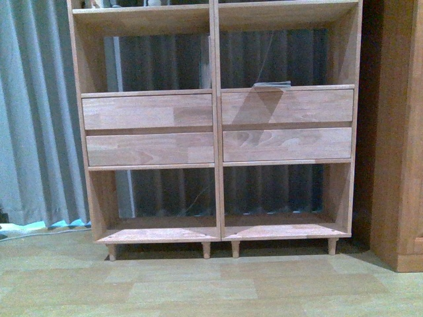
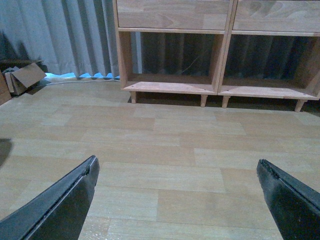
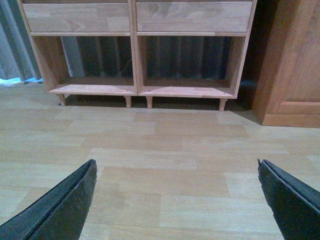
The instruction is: Organize books on shelf
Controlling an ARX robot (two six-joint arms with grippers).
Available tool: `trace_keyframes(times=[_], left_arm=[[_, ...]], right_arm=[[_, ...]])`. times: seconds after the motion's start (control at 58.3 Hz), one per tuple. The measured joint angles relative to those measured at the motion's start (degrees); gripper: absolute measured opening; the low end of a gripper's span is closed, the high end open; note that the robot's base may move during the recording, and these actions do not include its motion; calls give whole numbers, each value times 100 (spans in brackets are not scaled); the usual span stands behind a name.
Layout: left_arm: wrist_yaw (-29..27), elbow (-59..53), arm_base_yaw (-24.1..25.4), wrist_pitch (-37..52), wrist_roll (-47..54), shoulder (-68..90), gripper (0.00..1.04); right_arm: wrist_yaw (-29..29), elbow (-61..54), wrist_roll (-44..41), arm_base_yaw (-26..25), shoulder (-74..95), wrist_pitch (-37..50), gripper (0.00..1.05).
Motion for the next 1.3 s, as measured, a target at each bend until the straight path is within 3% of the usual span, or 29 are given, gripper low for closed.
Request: trace_keyframes(times=[1.304], left_arm=[[0,0,0,0,0,0,97]], right_arm=[[0,0,0,2,0,0,98]])
